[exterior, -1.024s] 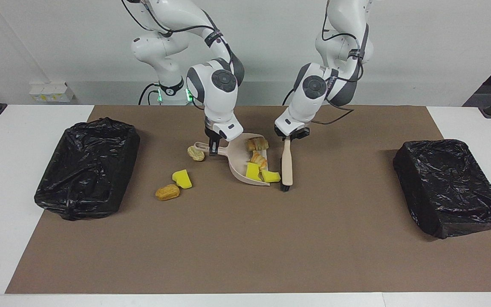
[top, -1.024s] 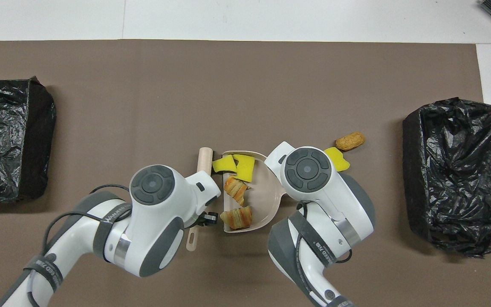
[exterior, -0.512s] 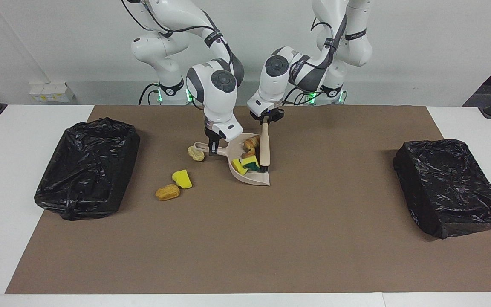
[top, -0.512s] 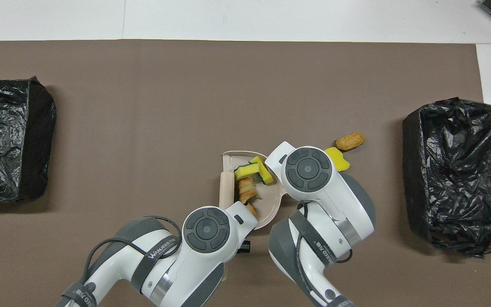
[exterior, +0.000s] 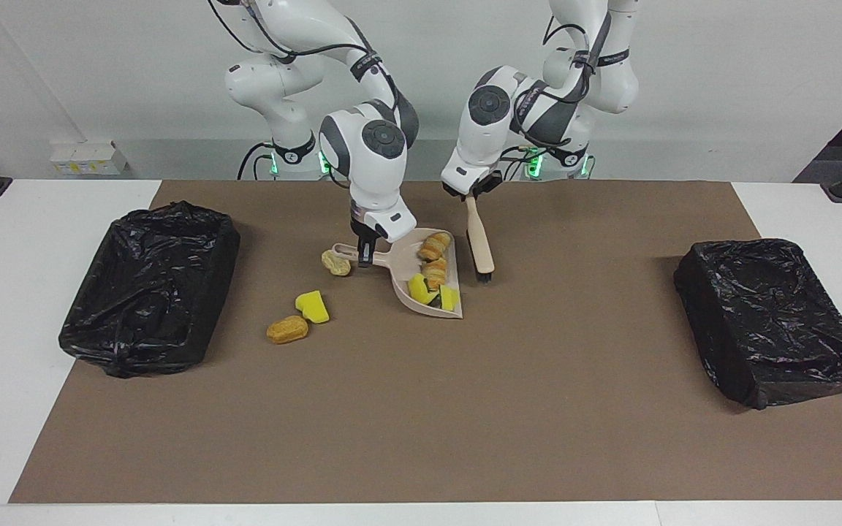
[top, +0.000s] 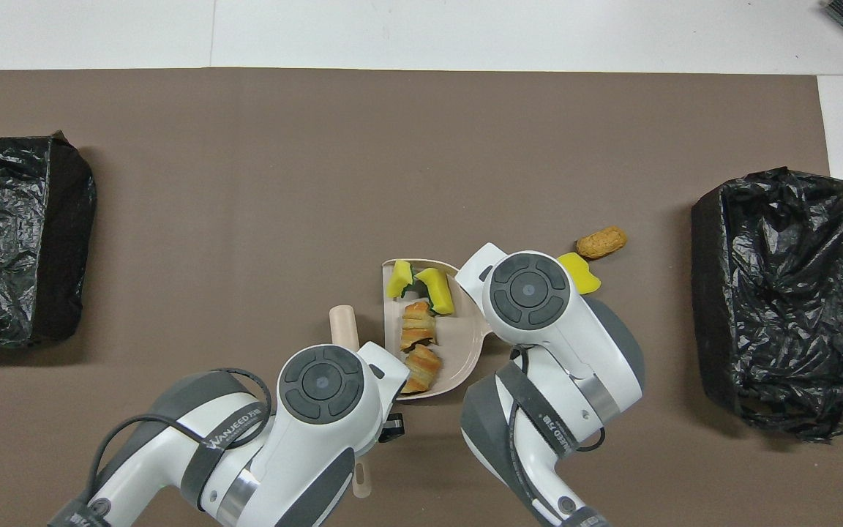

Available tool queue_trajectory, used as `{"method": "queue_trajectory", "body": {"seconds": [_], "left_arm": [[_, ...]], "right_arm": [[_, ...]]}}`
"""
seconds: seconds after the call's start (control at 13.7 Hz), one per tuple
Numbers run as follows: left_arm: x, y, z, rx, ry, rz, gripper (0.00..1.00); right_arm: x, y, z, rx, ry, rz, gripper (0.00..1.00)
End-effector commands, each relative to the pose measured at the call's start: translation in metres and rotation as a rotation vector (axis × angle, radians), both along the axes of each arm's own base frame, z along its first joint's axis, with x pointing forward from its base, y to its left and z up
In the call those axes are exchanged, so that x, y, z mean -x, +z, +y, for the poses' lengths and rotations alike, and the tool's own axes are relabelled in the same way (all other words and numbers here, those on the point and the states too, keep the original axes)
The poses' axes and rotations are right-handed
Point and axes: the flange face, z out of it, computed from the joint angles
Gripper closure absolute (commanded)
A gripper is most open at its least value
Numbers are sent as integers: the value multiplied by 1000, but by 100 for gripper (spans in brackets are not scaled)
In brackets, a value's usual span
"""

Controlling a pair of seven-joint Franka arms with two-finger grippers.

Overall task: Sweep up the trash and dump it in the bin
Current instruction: 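Brush the sponges and bread into the dustpan held by the right gripper, then carry the loaded dustpan with the right gripper over the nearer trash bag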

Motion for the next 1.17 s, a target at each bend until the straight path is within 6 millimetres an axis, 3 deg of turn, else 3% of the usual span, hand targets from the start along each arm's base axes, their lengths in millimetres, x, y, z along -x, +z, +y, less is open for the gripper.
{"method": "queue_trajectory", "body": {"seconds": [0.0,0.51,0.73,0.95,1.1], "left_arm": [[-3,9,24,-49,74,-21,100],[6,3,33,-58,52,-42,100],[11,-3,37,-18,-48,-54,100],[40,-13,44,22,-146,-84,100],[62,-12,31,35,-186,-100,100]], "right_arm": [[-4,3,-20,4,-55,-11,100],[-35,23,-49,-173,-78,-80,100],[-55,39,-80,-227,-55,-84,100],[-75,66,-117,-228,-43,-65,100],[-90,80,-151,-226,-5,-21,100]]}}
